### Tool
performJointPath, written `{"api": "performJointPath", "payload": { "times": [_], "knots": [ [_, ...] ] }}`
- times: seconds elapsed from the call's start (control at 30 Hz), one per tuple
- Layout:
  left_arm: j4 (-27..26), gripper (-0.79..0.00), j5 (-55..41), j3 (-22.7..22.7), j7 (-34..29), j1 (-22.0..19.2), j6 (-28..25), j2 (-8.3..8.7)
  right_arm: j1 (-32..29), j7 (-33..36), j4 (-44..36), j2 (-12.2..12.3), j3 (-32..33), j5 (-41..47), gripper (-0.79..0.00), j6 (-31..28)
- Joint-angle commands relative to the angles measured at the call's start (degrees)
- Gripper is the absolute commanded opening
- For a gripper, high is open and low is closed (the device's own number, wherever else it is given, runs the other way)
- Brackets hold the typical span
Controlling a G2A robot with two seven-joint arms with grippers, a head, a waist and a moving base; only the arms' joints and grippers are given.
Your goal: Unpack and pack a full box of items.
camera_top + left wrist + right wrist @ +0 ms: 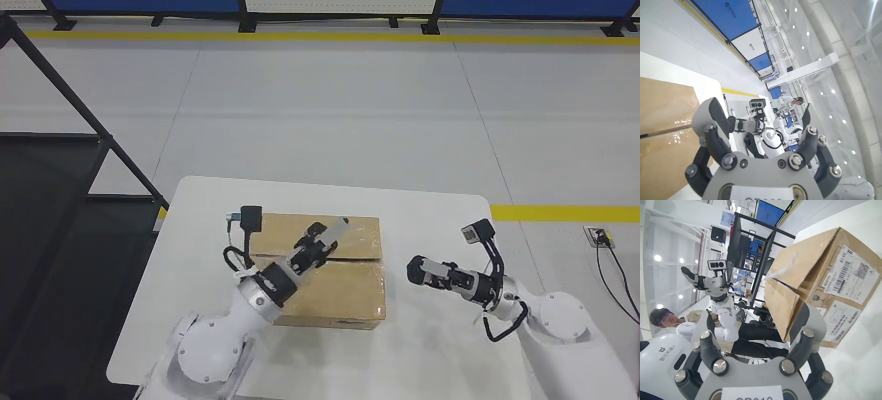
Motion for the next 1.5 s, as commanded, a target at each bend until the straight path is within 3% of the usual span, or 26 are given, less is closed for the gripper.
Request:
{"api": "performJointPath", "payload": {
  "times": [0.0, 0.27, 0.37, 0.5, 0.63, 0.83, 0.9, 1.13, 1.23, 1.4, 1.47],
  "knots": [
    [-3.8, 0.000, -6.6, -6.1, -1.9, 3.0, 0.6, 0.42, 2.2, -0.1, -0.6, -0.3, -1.5, -0.7, 0.000, 1.1],
    [-9.3, 0.000, -21.1, -27.5, -6.8, 12.9, -0.3, 1.70, 10.2, -0.4, 0.1, -1.7, -8.7, -2.9, 0.000, 4.9],
    [-7.6, 0.000, -22.9, -34.1, -8.1, 16.3, -0.9, 2.05, 12.3, -0.4, 2.1, -2.3, -10.9, -2.7, 0.000, 4.7],
    [-2.6, 0.000, -24.8, -37.6, -15.2, 16.6, 1.4, 2.83, 13.7, 0.3, 5.3, -2.7, -12.3, -2.2, 0.000, 3.0],
    [2.1, 0.000, -22.1, -35.6, -22.1, 13.5, 2.1, 3.70, 13.4, 1.9, 7.7, -2.7, -12.0, -1.4, 0.000, 0.7],
    [7.0, 0.000, -15.1, -27.6, -30.2, 6.6, 3.6, 4.76, 9.4, 3.2, 7.5, -1.7, -9.5, -3.7, 0.000, -3.3],
    [8.0, 0.000, -13.5, -26.0, -30.3, 4.9, 4.3, 4.90, 7.5, 3.1, 5.8, -1.0, -8.5, -8.2, 0.000, -3.3],
    [8.0, 0.000, -13.5, -26.0, -30.3, 4.9, 4.3, 4.90, 7.5, 3.1, 5.8, -1.0, -8.5, -8.2, 0.000, -3.3],
    [9.0, 0.000, -12.5, -25.6, -26.4, 4.5, 4.2, 4.88, 5.8, 0.3, 4.9, -1.1, -8.1, -6.4, 0.000, -4.4],
    [13.5, 0.000, -7.6, -20.7, -23.8, -1.2, 4.7, 5.06, 4.1, 1.2, 4.2, -0.9, -6.6, -0.9, 0.000, -9.6],
    [16.5, 0.000, -8.2, -18.2, -25.5, -4.1, 5.4, 5.05, 3.5, 2.2, 4.0, -0.8, -6.1, 0.3, 0.000, -10.8]
  ]
}}
